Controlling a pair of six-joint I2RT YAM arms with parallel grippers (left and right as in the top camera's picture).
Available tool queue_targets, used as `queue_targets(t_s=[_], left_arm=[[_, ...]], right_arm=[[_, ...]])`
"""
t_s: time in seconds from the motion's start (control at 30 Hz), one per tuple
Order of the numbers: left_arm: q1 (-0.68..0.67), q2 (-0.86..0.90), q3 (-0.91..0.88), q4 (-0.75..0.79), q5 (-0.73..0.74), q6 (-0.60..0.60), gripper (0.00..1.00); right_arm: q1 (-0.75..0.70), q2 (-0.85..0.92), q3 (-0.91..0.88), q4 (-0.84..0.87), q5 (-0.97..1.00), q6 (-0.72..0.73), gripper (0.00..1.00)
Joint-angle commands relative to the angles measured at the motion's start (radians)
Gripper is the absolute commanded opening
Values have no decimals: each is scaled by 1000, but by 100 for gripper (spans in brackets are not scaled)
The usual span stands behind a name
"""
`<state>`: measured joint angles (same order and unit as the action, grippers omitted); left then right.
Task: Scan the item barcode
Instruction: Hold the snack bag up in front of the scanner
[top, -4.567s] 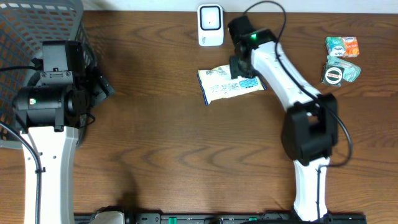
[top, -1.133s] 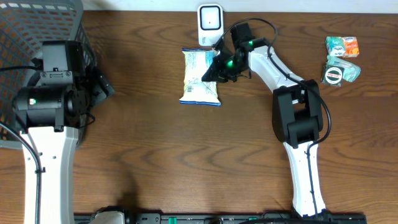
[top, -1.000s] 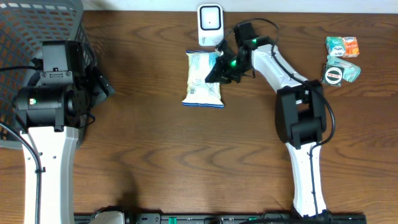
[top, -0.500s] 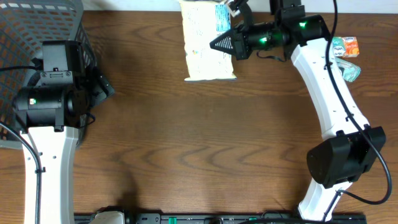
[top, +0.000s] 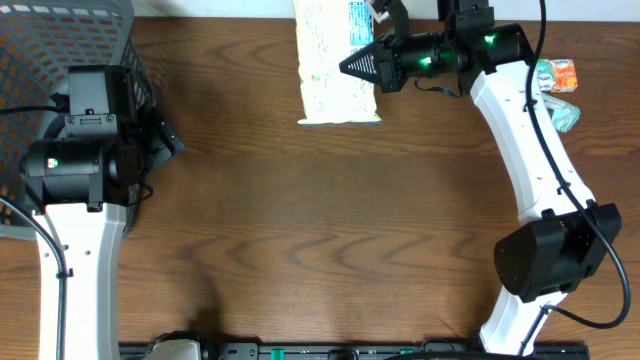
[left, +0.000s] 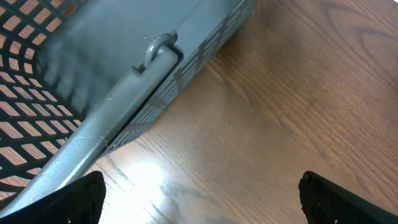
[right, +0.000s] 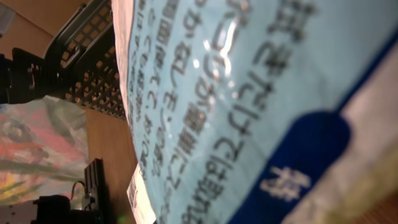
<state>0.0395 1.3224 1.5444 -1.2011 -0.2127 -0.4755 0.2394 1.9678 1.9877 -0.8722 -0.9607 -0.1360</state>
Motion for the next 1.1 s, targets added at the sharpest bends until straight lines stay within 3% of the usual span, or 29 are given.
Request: queue_targets(t_s=[0.0,1.07], left_arm=[[8,4,-3,-3,-13,-16,98],[8,4,-3,-3,-13,-16,97]], right_arm=[[-5,-23,8,0,-12,16,1],[18,-19,8,-6,72,16,1]])
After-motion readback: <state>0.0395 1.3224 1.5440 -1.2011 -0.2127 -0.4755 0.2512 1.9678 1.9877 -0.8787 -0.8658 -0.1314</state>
